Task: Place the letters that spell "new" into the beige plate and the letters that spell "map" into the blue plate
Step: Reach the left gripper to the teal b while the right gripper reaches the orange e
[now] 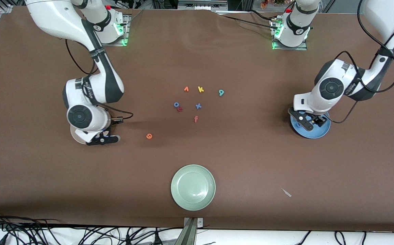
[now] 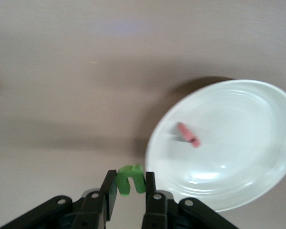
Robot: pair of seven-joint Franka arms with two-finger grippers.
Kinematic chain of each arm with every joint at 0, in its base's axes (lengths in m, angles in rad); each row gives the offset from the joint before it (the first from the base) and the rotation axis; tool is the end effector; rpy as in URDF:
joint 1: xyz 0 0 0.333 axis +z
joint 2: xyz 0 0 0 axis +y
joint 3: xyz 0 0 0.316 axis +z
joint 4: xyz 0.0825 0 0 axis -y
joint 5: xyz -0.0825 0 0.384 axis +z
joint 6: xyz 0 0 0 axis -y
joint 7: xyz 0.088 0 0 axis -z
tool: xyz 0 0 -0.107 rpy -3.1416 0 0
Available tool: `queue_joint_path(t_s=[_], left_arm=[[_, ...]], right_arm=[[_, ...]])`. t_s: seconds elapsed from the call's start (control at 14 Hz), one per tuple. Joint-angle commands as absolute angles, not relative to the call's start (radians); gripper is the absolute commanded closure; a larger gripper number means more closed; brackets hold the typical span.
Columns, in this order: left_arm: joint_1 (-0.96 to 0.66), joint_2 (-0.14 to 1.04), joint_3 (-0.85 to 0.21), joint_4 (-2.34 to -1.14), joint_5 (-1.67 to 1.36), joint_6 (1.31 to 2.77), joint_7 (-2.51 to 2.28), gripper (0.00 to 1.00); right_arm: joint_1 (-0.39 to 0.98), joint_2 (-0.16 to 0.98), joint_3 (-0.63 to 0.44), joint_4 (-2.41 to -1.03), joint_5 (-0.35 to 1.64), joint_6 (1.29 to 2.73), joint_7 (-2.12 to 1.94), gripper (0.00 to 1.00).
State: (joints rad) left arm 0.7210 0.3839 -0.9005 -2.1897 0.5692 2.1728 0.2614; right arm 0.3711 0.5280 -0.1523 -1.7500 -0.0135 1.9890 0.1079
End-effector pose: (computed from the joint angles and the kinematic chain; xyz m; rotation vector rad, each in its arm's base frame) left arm 0.5250 -0.0774 0.2557 -2.7593 1.1971 0.3033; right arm 0.6139 0.1426 0.2535 2.9743 0.1902 -0.3974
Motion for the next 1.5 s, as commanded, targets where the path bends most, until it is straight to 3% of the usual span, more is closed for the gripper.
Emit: queue_joint_path(t_s=[0.0, 0.21, 0.28, 0.36, 0.43, 1.07, 1.42], left_arm=[[0.718, 0.354, -1.014, -2.175, 0.462, 2.112, 0.093, 0.0], [0.657, 0.385, -1.065, -2.178, 0.459, 2.112, -0.153, 0.0], [0.614, 0.394, -1.065, -2.177, 0.459, 2.112, -0.228, 0.0], [0.559, 0.403, -1.065, -2.177, 0.459, 2.117, -0.309, 0.0], [0.498, 0.417, -1.065, -2.175, 0.459, 2.124, -0.386, 0.0], [0.295, 0.564, -1.049, -2.192, 0.482, 2.287, -0.633, 0.0], [0.088, 0.607, -0.885, -2.178, 0.603, 2.376, -0.808, 0.0]], right_arm=[[0.345, 0.531, -0.167, -1.767, -0.002, 2.0, 0.087, 0.83], [0.295, 0.56, -0.167, -1.763, -0.008, 2.034, 0.048, 0.81], [0.282, 0.563, -0.167, -1.763, -0.006, 2.048, 0.022, 0.73], [0.278, 0.563, -0.166, -1.761, -0.002, 2.055, 0.014, 0.29], [0.276, 0.563, -0.166, -1.761, 0.002, 2.056, 0.014, 0.0], [0.362, 0.574, -0.156, -1.712, 0.175, 2.077, 0.116, 0.0], [0.455, 0.615, -0.156, -1.7, 0.178, 2.187, 0.342, 0.0]])
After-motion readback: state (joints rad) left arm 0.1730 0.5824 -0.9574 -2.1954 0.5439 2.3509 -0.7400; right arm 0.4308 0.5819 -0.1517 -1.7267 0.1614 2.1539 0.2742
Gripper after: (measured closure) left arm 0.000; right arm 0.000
